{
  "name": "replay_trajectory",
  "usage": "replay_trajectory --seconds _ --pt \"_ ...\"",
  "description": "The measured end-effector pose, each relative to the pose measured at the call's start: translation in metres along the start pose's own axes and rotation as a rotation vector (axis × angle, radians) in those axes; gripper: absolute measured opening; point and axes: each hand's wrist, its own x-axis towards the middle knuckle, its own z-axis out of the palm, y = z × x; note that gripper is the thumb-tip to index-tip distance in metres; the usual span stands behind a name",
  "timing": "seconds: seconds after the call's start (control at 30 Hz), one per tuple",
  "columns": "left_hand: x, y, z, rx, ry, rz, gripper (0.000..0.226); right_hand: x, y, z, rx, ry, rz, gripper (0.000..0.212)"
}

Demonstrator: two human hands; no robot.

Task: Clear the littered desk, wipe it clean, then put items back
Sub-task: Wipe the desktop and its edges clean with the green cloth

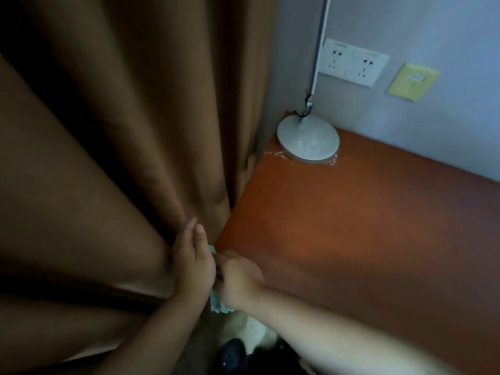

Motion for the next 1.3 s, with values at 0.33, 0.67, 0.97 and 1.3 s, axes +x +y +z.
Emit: replay_trajectory --seconds 0.33,0.67,0.97,1.3 --pt "0.024 0.022 0.115 0.68 -0.26 0.198 0.083 0.031 0.168 -0.134 0.229 0.47 0.38 0.039" --pt "0.117 0.033 0.237 1.011 -0.337 0.417 0.08 0.138 0.279 -0.29 -0.07 0.632 0.297 0.045" --pt "0.123 0.02 0.241 0.985 -0.336 0.37 0.084 0.274 0.276 -0.331 -0.297 0.425 0.125 0.042" --pt "0.122 0.025 0.24 0.967 -0.337 0.373 0.083 0.244 0.284 -0.294 -0.125 0.344 0.147 0.039"
